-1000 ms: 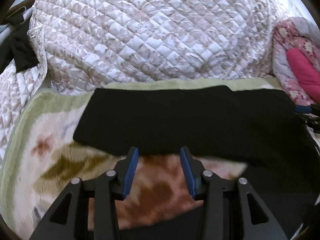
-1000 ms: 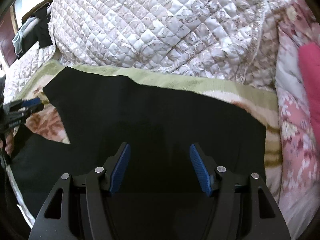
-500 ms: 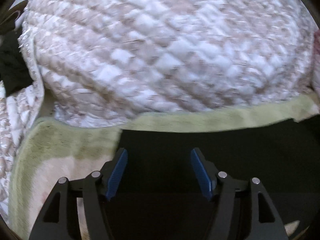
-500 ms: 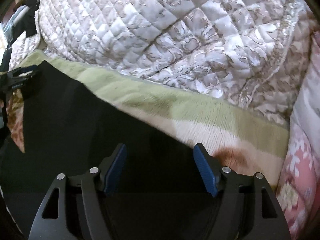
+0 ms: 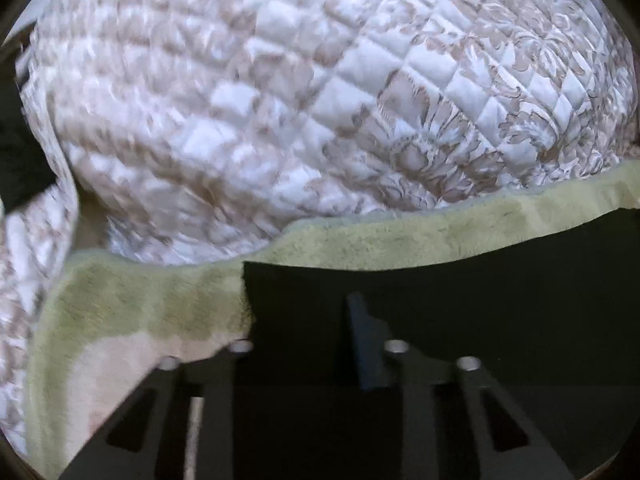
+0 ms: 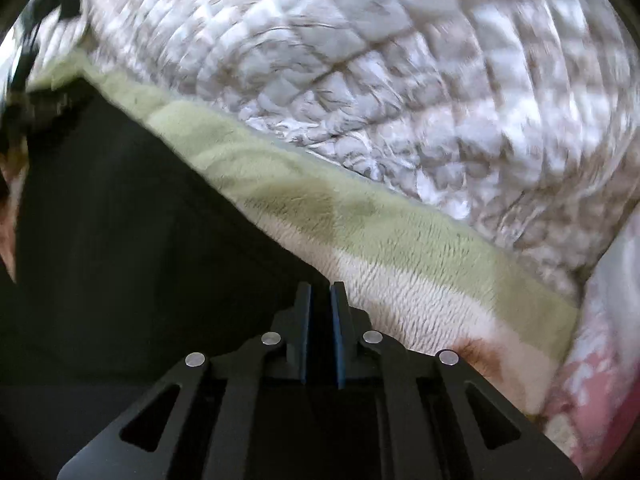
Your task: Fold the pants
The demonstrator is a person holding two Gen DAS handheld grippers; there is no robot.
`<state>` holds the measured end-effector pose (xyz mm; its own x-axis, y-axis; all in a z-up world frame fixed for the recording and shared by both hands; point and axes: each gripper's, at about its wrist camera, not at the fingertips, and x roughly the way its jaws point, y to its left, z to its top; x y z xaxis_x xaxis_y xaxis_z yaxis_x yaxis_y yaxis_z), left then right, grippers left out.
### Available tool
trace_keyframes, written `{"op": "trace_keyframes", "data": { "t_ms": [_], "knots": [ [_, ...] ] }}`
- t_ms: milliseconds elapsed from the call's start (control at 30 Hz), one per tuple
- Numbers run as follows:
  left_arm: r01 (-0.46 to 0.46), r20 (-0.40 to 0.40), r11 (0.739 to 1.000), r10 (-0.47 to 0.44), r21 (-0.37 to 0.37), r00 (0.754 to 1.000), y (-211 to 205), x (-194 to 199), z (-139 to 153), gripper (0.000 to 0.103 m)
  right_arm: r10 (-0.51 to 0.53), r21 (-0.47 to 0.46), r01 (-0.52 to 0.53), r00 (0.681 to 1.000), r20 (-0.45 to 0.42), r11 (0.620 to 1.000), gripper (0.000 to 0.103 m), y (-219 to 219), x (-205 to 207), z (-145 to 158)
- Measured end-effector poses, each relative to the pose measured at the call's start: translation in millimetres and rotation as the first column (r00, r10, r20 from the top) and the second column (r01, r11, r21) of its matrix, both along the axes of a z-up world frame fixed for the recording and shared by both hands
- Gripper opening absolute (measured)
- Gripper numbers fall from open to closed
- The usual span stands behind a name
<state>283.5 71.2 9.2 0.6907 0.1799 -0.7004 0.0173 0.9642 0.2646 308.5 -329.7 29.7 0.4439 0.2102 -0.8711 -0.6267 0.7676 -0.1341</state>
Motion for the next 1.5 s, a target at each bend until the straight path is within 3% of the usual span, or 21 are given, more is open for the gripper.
{"op": "trace_keyframes", "data": {
  "t_ms": [67,133,233,467,567,667,800,900,967,1000,1067,1133,1267,1433,1500],
  "knots": [
    [0.002,0.032,0.999,-0.001,-0.035,0.999,5,-9,12,0.003,-0.016,0.032,0.015,0.999,0.034,0.999,0.006,-4,-9,17],
    [-0.004,0.057,0.997,0.008,-0.08,0.998,13,-22,28,0.003,-0.03,0.063,0.026,0.997,0.067,0.998,0.006,-8,-20,36],
    [0.012,0.1,0.996,-0.003,-0.085,0.995,13,-45,51,0.003,-0.032,0.102,0.02,0.992,0.121,0.995,0.005,-11,-50,70],
    [0.03,0.198,0.985,0.005,-0.172,0.98,30,-140,112,0.003,-0.054,0.229,0.01,0.981,0.185,0.973,0.004,-30,-165,131],
    [0.03,0.212,0.976,0.017,-0.218,0.977,40,-198,118,0.003,-0.085,0.26,0.041,0.984,0.159,0.965,0.004,-36,-214,126],
    [0.015,0.187,0.966,0.034,-0.258,0.982,48,-246,103,0.003,-0.121,0.272,0.094,0.989,0.083,0.958,0.004,-44,-257,103],
    [-0.025,0.018,0.953,0.032,-0.303,0.999,49,-285,63,0.005,-0.191,0.26,0.213,0.976,-0.106,0.942,0.004,-56,-292,49],
    [-0.112,-0.091,0.942,0.087,-0.316,0.992,53,-304,41,0.006,-0.248,0.252,0.303,0.942,-0.226,0.919,0.005,-66,-305,21],
    [-0.169,-0.111,0.92,0.138,-0.355,0.984,63,-318,38,0.009,-0.295,0.277,0.366,0.917,-0.267,0.888,0.009,-73,-310,18],
    [-0.198,-0.116,0.904,0.166,-0.38,0.979,68,-324,39,0.017,-0.309,0.308,0.39,0.909,-0.28,0.868,0.013,-77,-315,19],
    [-0.249,-0.114,0.856,0.221,-0.453,0.969,79,-341,40,0.029,-0.328,0.354,0.422,0.897,-0.297,0.835,0.034,-84,-317,22],
    [-0.264,-0.112,0.81,0.242,-0.524,0.964,80,-359,40,0.036,-0.369,0.394,0.471,0.876,-0.309,0.789,0.047,-90,-325,23],
    [-0.234,-0.12,0.739,0.205,-0.632,0.971,64,-376,32,0.048,-0.411,0.457,0.559,0.825,-0.387,0.692,0.048,-101,-336,15],
    [-0.231,-0.194,0.642,0.13,-0.731,0.972,45,-362,9,0.049,-0.447,0.471,0.594,0.803,-0.393,0.653,0.048,-103,-333,11],
    [-0.261,-0.223,0.583,0.137,-0.77,0.965,49,-356,3,0.049,-0.469,0.485,0.618,0.786,-0.404,0.618,0.048,-108,-327,8]
  ]
}}
